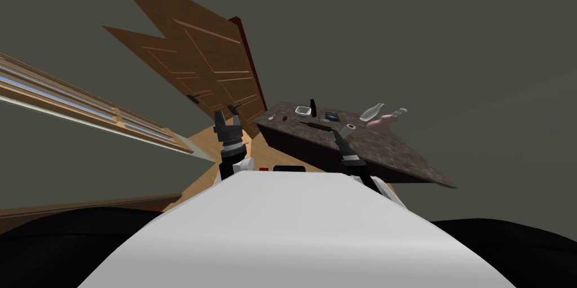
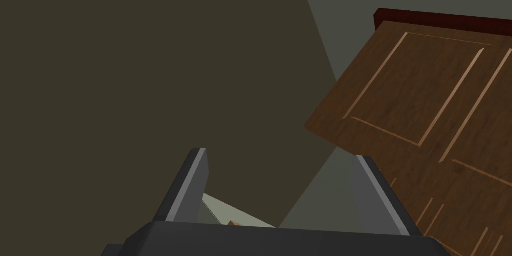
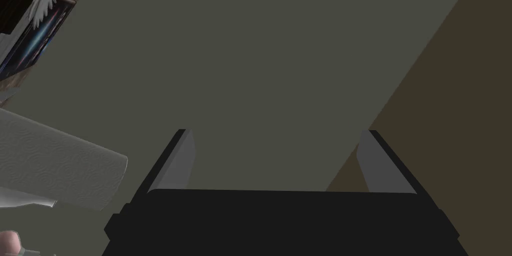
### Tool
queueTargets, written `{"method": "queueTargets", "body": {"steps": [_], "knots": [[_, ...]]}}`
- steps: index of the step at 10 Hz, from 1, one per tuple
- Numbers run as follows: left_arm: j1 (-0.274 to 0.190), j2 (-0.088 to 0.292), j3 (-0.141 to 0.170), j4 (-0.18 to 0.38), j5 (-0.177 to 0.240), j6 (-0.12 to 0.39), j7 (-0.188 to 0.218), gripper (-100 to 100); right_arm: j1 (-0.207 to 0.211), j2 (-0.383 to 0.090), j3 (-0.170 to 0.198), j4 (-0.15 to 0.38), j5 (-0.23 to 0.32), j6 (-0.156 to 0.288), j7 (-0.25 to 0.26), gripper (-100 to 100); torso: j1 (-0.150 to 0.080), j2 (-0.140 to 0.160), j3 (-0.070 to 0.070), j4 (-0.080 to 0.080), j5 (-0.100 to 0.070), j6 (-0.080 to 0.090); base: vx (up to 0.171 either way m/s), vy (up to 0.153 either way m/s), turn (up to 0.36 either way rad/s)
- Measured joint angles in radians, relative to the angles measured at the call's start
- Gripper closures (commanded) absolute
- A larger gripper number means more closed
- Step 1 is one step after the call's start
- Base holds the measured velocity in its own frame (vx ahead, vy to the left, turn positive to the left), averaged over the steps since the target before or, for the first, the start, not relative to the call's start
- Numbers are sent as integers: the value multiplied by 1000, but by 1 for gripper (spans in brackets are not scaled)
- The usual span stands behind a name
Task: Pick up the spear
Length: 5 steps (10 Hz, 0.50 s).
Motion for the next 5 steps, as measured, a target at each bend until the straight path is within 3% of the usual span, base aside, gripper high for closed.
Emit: {"method": "queueTargets", "body": {"steps": [2, 5], "knots": [[0, 0, 0, 0, 0, 0, 0, 0, 30, -48, -5, 26, 6, -5, 24, -100, 2, -3, -1, -1, 1, 0, -11, 140, -36], [0, 0, 0, 0, 0, 0, 0, 0, 78, -125, -15, 72, 14, -14, 60, -100, -3, -4, -2, -1, -1, 0, 5, 49, 32]]}}
